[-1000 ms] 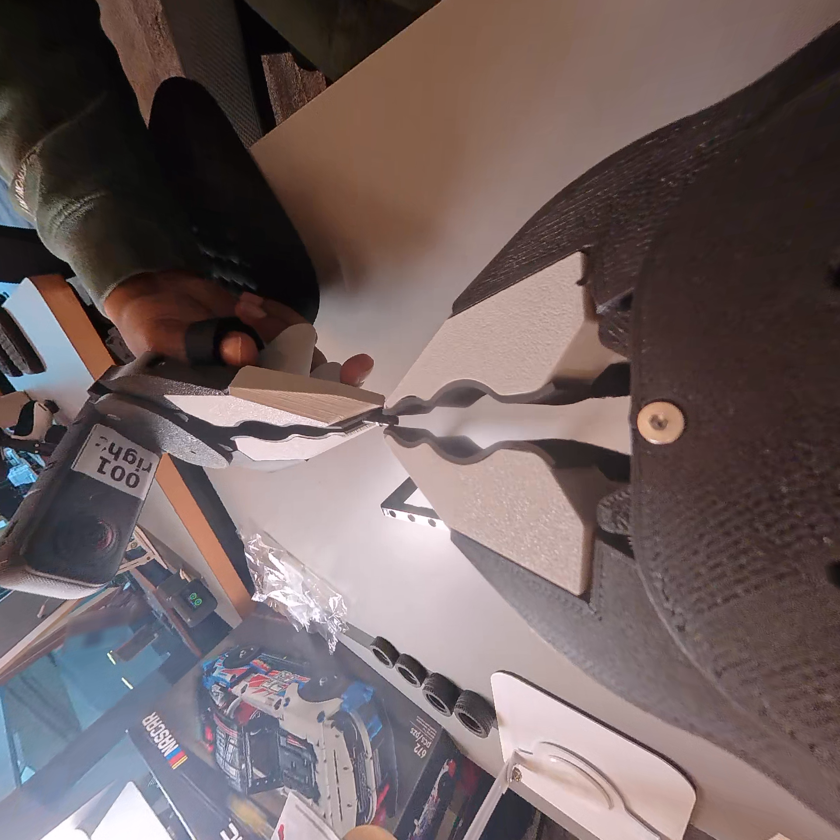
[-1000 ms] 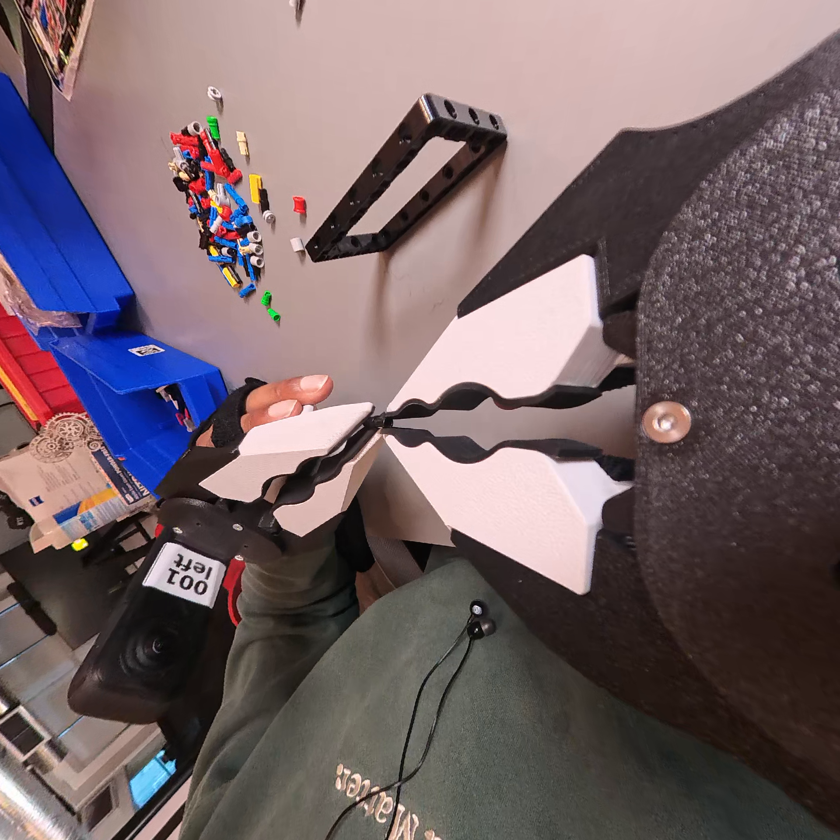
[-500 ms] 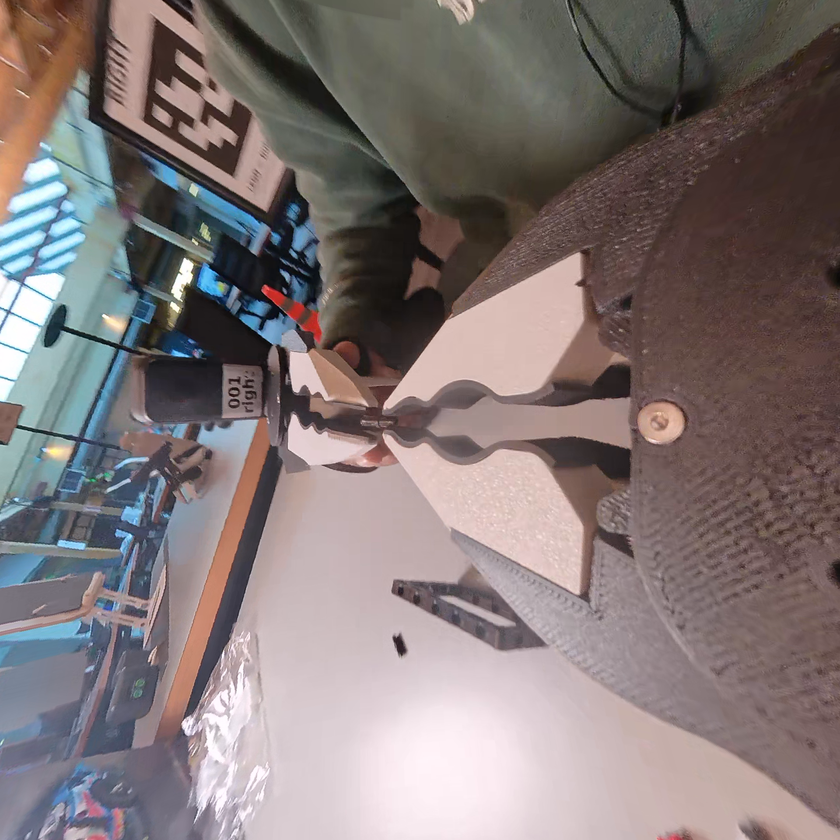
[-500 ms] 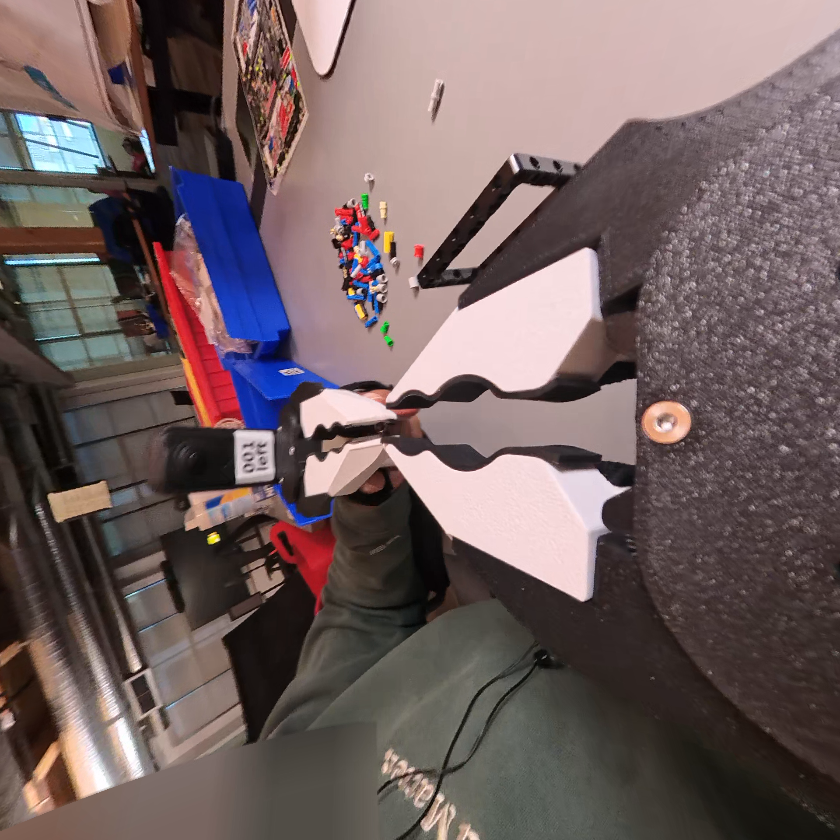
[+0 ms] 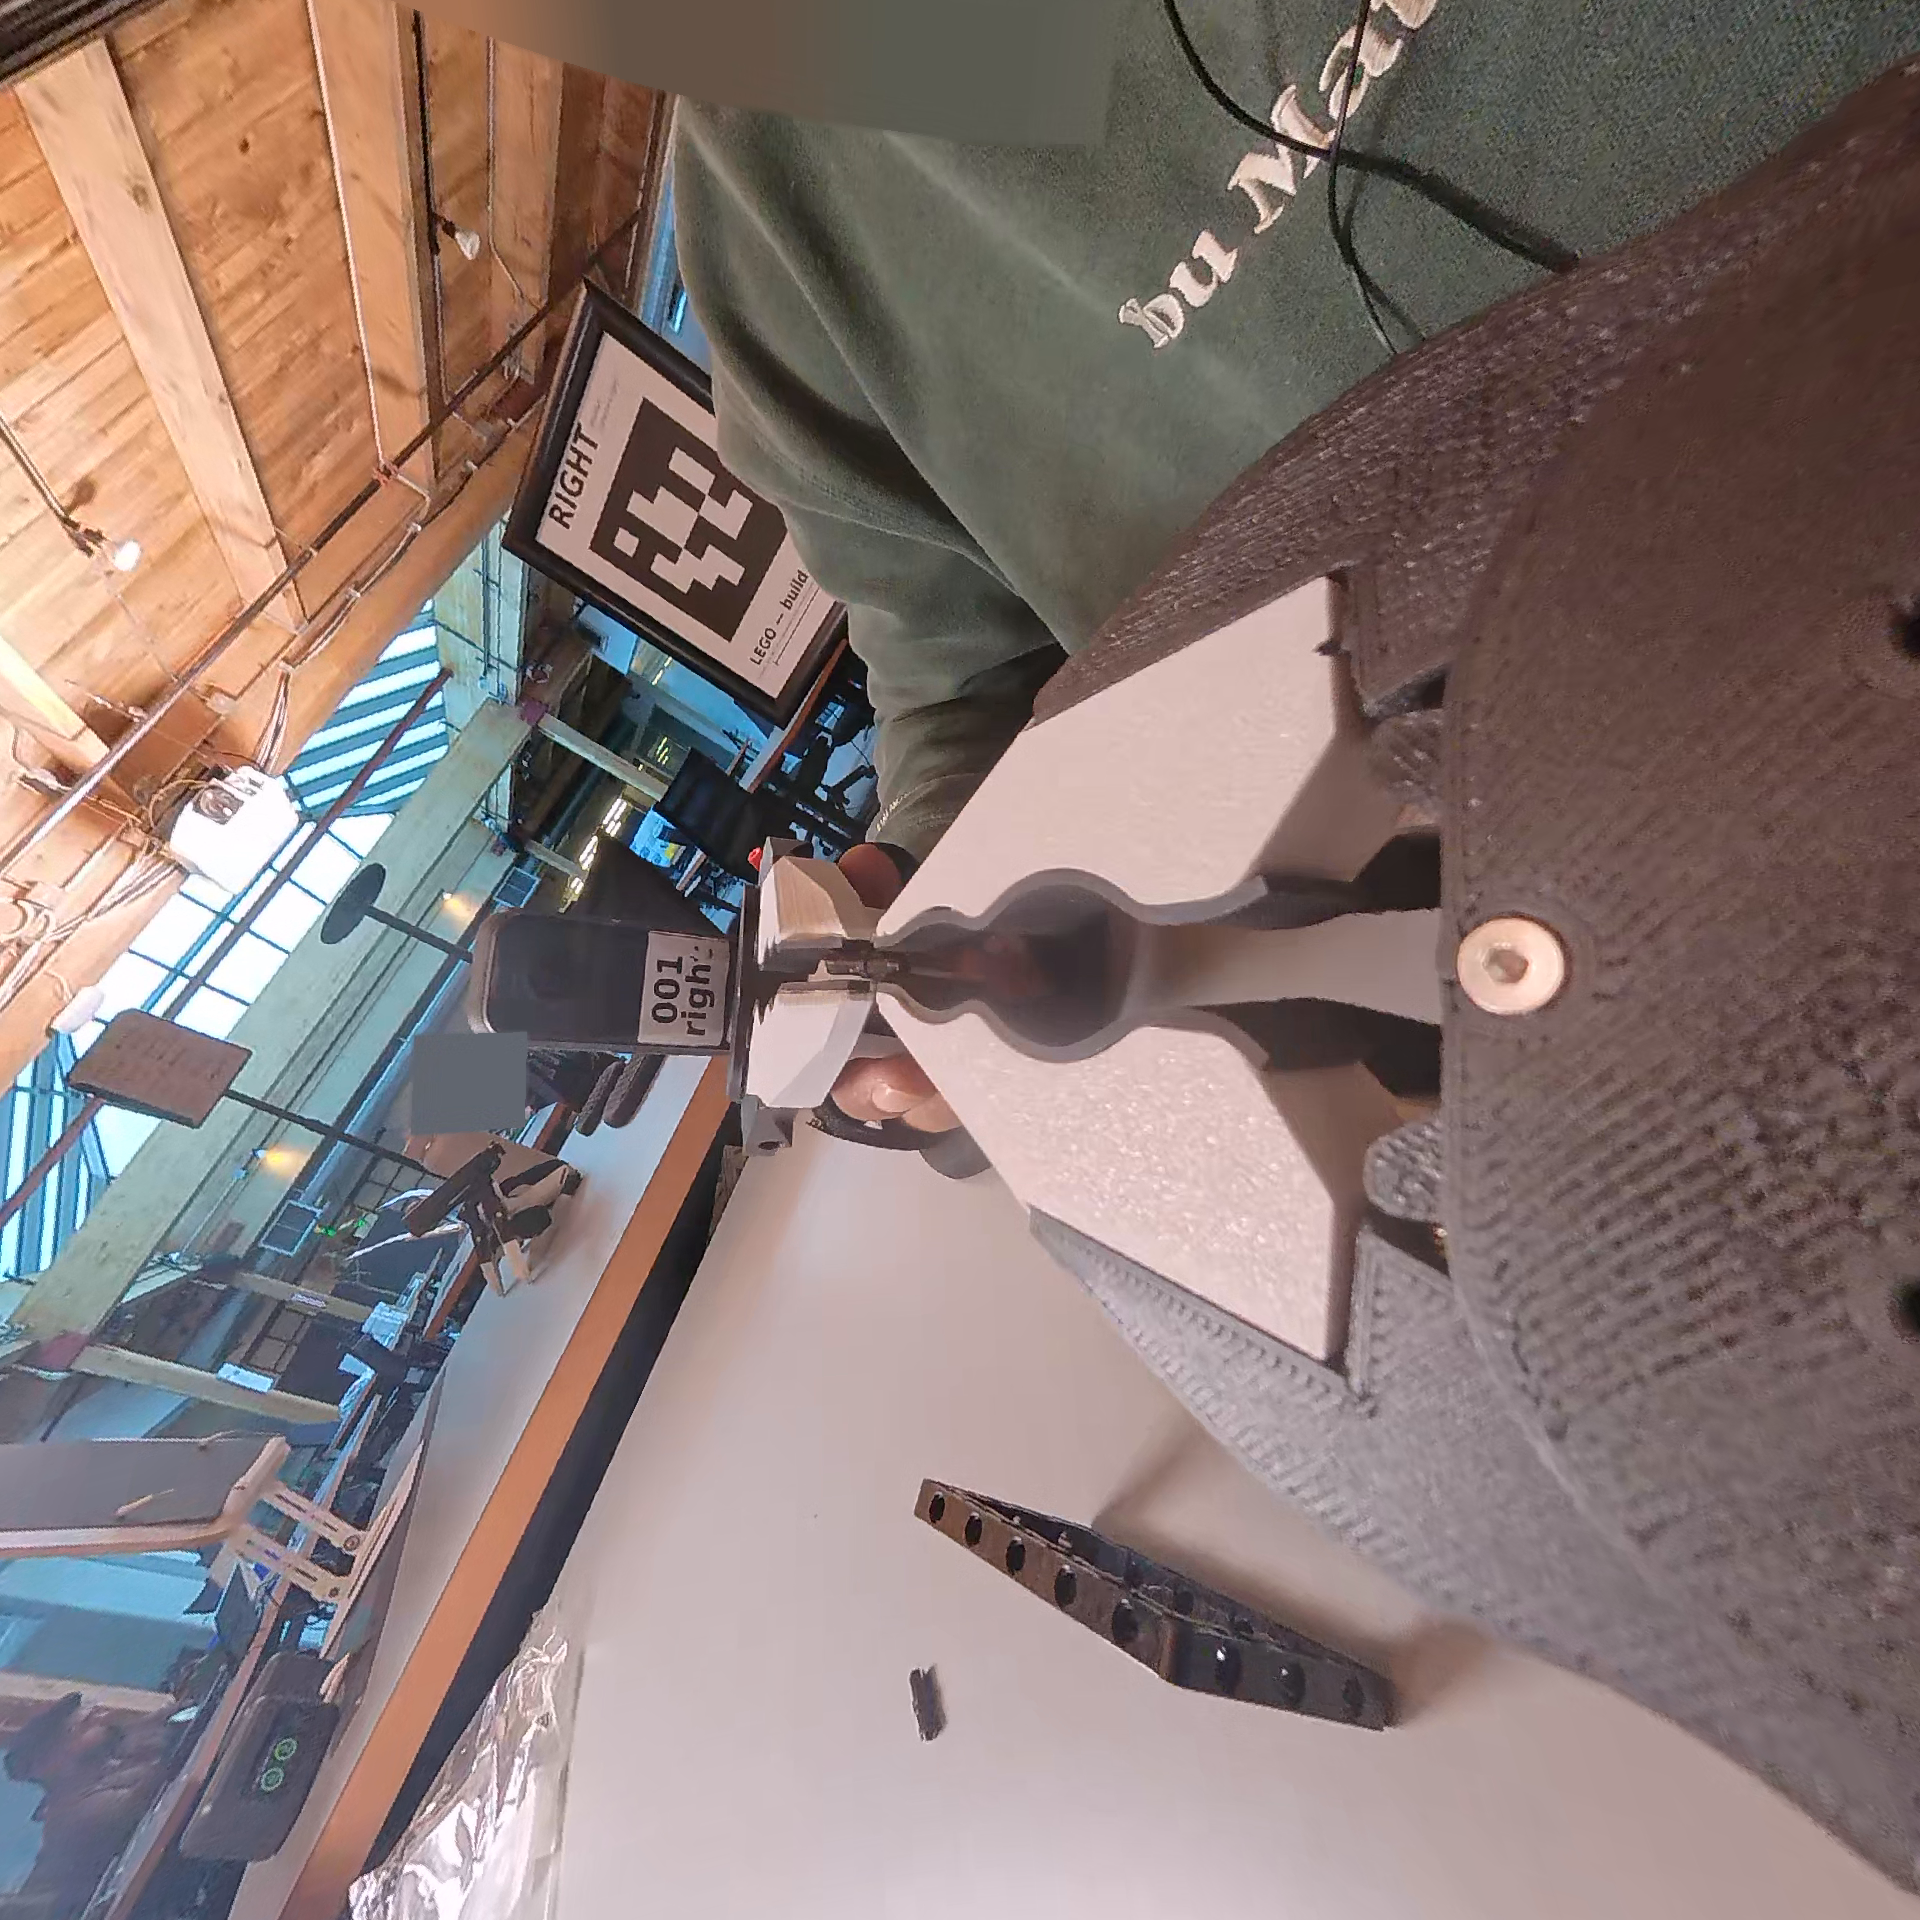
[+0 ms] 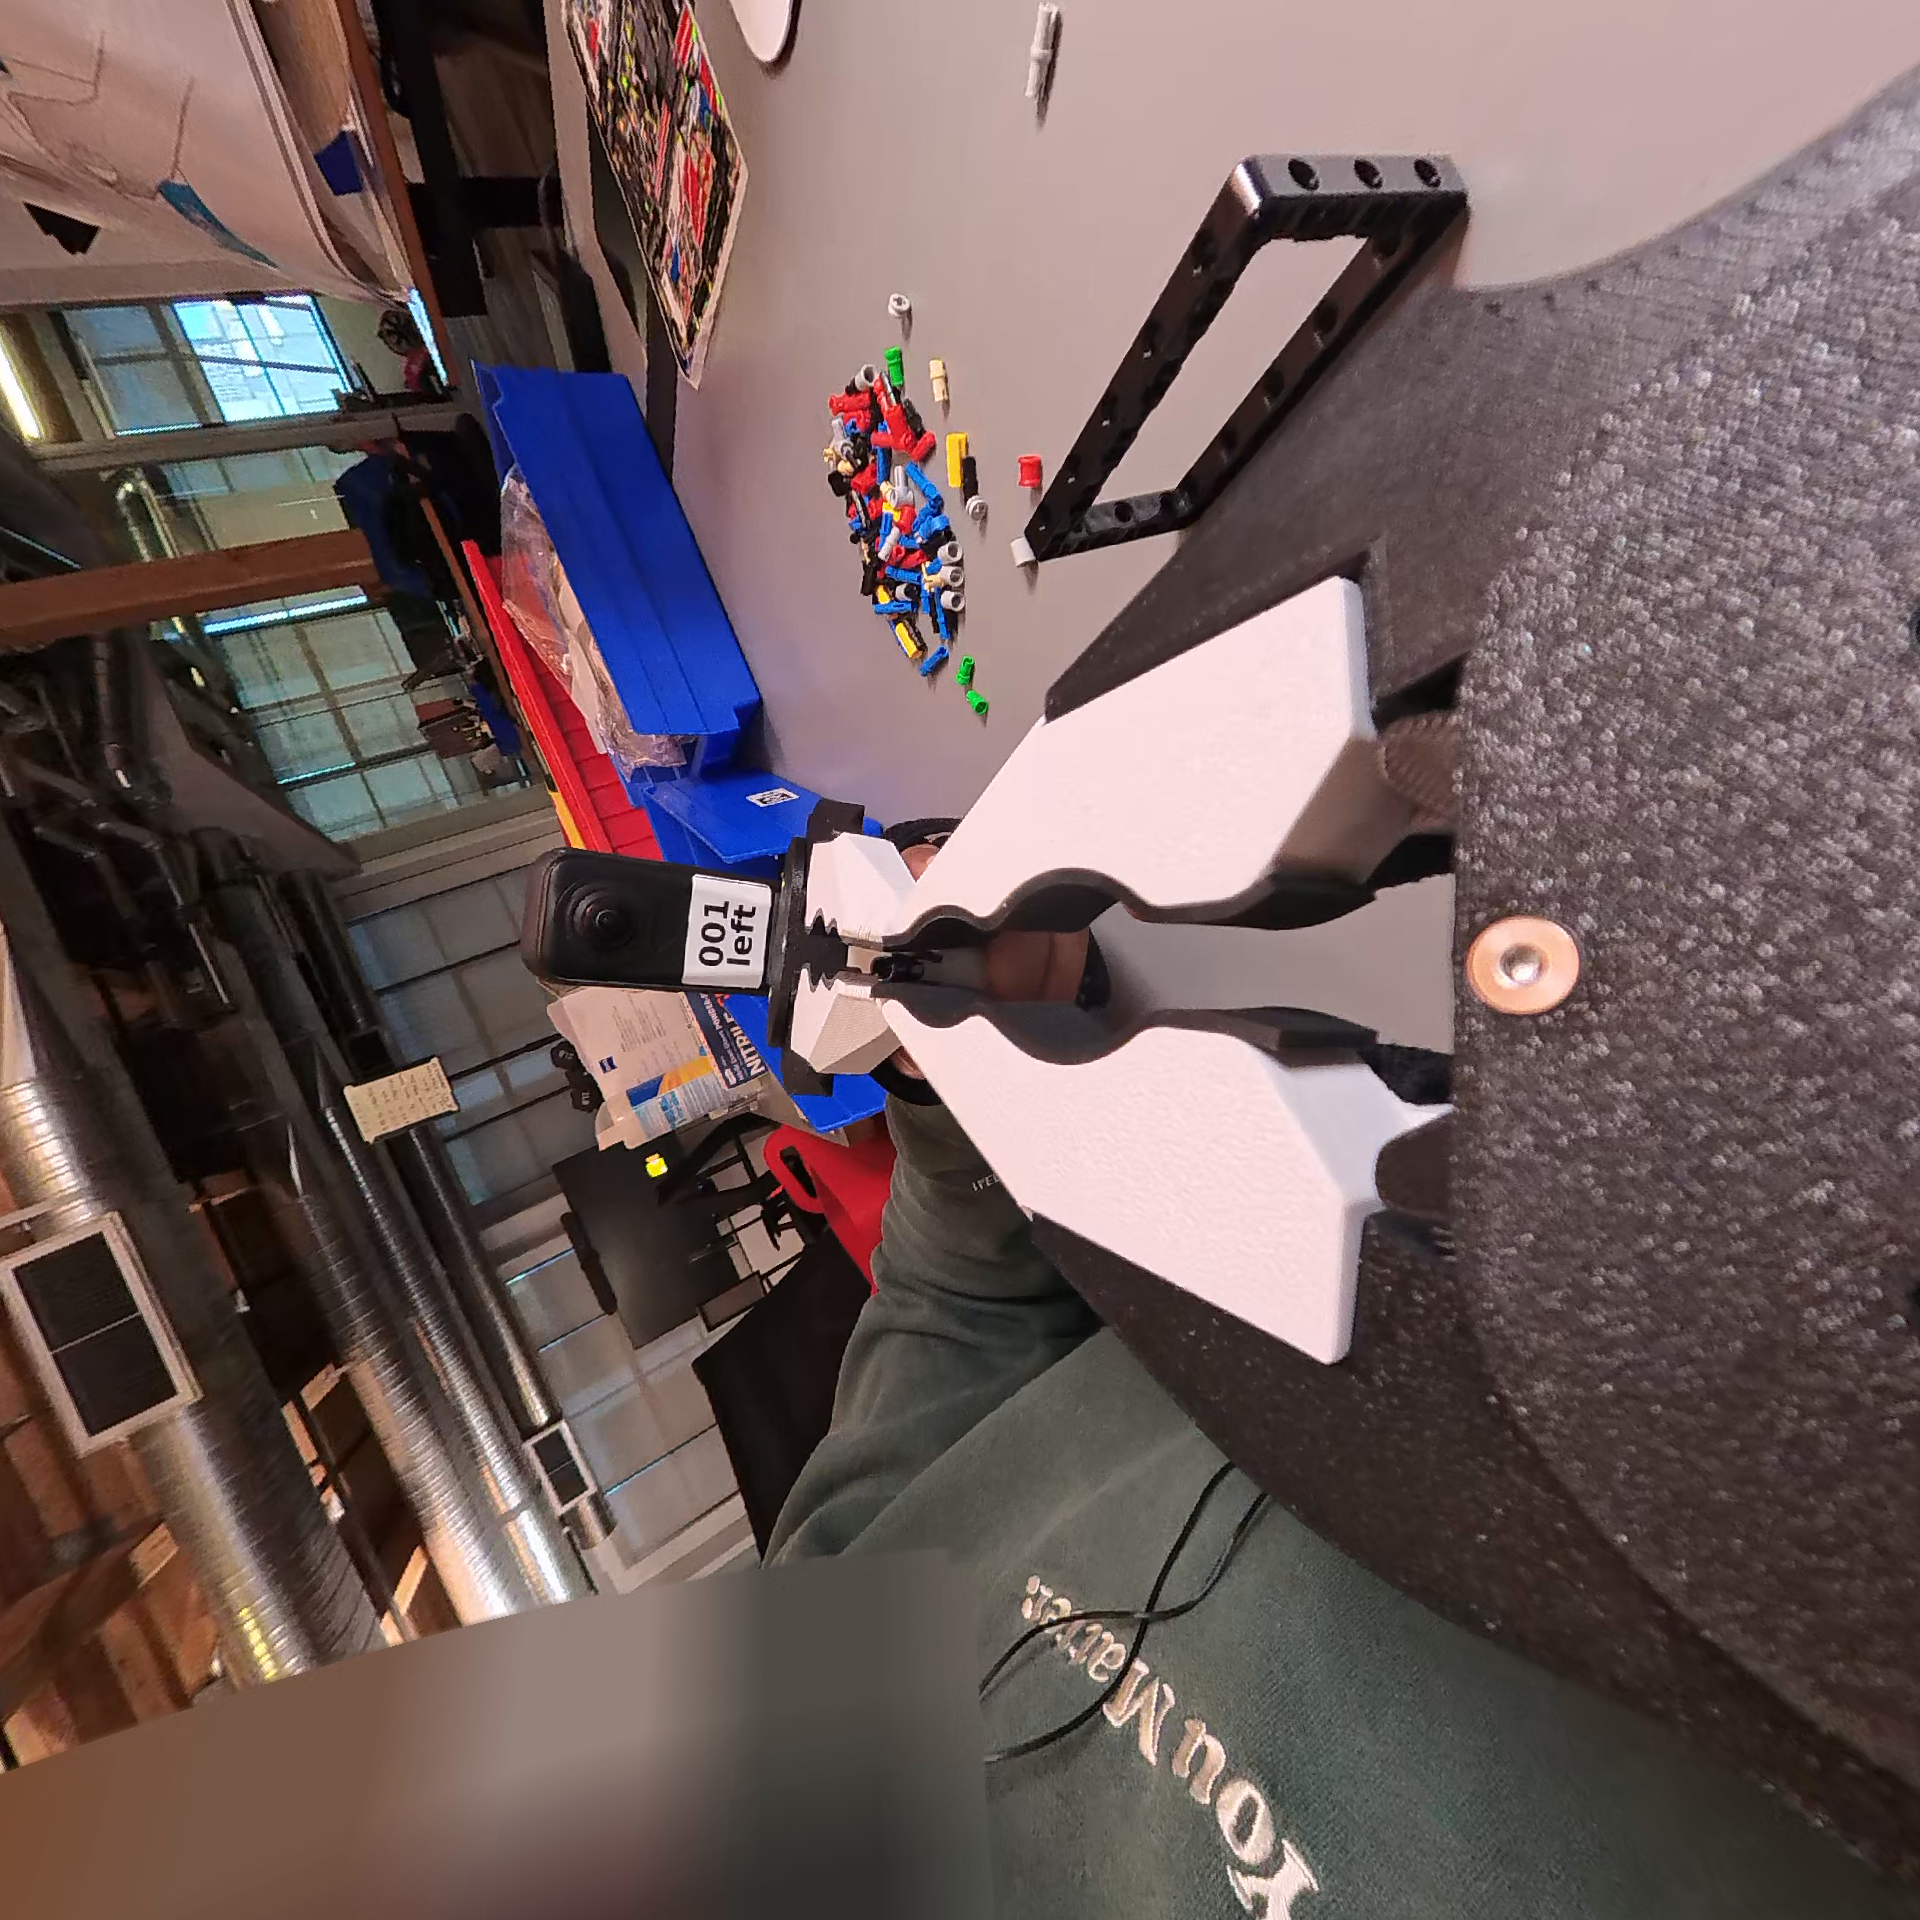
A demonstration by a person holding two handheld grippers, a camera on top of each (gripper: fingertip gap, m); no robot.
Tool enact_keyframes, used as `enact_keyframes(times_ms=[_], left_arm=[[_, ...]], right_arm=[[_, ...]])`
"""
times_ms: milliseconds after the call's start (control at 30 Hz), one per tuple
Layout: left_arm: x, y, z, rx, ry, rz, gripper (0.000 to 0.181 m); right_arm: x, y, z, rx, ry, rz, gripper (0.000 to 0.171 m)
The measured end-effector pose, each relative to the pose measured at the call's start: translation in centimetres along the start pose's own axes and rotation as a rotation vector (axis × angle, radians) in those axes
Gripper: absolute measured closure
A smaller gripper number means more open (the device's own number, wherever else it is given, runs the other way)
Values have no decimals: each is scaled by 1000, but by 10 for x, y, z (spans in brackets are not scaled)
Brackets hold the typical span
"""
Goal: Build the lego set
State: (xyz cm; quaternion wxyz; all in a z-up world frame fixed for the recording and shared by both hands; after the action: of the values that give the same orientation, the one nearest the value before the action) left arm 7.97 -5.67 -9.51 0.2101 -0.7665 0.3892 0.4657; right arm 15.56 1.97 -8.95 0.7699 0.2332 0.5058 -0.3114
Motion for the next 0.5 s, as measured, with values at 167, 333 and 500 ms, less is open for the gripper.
enact_keyframes(times_ms=[167,333,500], left_arm=[[1,0,1,-2,4,4,179],[2,-1,1,-2,10,12,179],[2,0,2,-27,-5,32,178]], right_arm=[[0,1,-1,-4,-1,-16,169],[1,1,-1,3,16,-11,169],[2,1,-5,-36,-90,-14,170]])
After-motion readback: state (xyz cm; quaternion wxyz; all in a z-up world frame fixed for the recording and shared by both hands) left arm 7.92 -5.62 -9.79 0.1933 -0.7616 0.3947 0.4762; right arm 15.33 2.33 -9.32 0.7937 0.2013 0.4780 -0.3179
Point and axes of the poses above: each gripper's, where its closed fingertips meet, y back along the fingers, x out of its underside, z = x × y across the jaws, the point moved 6 cm from there along y, back along the fingers, and after that the axes turned 12 degrees about z, right-handed, at the moved point
